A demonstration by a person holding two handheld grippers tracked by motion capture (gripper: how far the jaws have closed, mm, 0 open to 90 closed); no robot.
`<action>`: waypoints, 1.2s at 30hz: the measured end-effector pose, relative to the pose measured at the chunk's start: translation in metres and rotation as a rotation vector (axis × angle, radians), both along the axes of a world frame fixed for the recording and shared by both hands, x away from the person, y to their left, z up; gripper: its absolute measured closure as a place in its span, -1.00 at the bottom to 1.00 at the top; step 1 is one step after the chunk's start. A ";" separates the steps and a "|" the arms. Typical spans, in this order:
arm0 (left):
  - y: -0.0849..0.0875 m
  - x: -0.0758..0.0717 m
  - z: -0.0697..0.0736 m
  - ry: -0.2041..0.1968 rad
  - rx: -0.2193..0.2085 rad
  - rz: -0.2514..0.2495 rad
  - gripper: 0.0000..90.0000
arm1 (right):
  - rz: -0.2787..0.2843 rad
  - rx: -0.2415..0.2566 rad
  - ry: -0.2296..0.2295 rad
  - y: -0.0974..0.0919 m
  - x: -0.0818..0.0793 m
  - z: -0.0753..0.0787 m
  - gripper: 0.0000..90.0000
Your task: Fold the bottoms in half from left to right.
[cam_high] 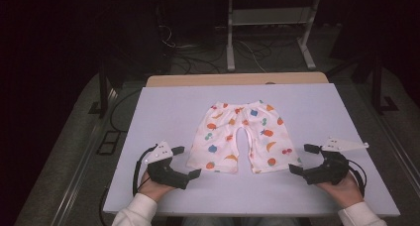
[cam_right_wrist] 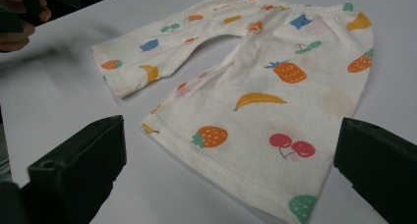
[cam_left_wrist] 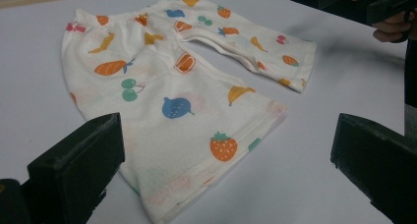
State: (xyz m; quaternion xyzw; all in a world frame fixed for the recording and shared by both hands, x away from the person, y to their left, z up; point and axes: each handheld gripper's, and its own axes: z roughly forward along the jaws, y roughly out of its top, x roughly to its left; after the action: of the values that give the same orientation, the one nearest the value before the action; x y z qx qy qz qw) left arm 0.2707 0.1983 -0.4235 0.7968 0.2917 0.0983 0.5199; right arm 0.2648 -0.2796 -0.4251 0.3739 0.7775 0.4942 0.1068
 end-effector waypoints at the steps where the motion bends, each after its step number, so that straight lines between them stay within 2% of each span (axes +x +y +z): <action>1: 0.000 0.000 0.000 0.000 0.000 0.000 -1.00 | -0.001 0.001 -0.002 0.000 0.000 0.000 -1.00; 18: -0.001 0.000 0.000 -0.003 0.002 -0.007 -1.00 | -0.007 -0.002 0.002 0.000 0.001 0.002 -1.00; 23: -0.001 0.000 0.000 -0.001 0.005 -0.008 -1.00 | -0.004 -0.009 -0.011 0.001 0.001 0.005 -1.00; 31: -0.002 0.000 -0.001 -0.002 0.011 -0.013 -1.00 | 0.003 -0.012 0.001 0.003 0.003 0.011 -1.00; 36: -0.003 0.000 -0.001 -0.001 0.013 -0.014 -1.00 | 0.019 -0.032 -0.003 0.009 0.005 0.016 -1.00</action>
State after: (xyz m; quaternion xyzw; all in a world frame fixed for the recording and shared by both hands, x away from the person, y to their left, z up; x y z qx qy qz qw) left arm 0.2705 0.1955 -0.4246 0.8020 0.2853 0.0972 0.5157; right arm 0.2701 -0.2710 -0.4094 0.3639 0.7887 0.4834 0.1090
